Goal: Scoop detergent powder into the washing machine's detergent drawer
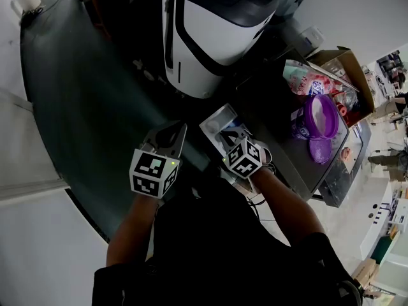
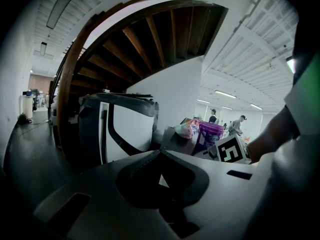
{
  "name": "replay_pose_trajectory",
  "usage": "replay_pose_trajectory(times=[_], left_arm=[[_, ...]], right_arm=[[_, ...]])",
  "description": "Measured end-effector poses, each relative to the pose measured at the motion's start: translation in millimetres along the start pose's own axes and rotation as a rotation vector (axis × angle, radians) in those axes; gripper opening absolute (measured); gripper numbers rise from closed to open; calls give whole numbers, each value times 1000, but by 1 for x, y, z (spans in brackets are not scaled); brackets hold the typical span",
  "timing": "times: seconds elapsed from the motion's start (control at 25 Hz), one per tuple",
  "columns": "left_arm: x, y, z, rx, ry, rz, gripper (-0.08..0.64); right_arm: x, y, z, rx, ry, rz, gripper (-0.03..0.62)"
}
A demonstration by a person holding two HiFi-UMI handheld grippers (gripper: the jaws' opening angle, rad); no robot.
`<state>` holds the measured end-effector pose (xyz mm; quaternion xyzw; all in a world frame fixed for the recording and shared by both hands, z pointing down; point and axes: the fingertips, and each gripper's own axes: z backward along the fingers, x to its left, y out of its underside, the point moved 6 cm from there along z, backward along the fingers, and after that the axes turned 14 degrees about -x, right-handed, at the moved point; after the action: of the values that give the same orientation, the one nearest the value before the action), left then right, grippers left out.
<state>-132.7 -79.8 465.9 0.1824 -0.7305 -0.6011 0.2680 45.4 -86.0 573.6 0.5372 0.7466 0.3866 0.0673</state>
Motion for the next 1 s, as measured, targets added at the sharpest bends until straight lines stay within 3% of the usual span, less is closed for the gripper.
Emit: replay_pose_trajectory(times=[0.6, 1.0], left_arm=[[-3, 1, 5, -3, 8, -6, 6], [-5, -4, 8, -11, 12, -18, 6]], right_arm=[[0, -4, 6, -9, 40, 18, 20], [0, -10, 10, -7, 91, 94, 20]])
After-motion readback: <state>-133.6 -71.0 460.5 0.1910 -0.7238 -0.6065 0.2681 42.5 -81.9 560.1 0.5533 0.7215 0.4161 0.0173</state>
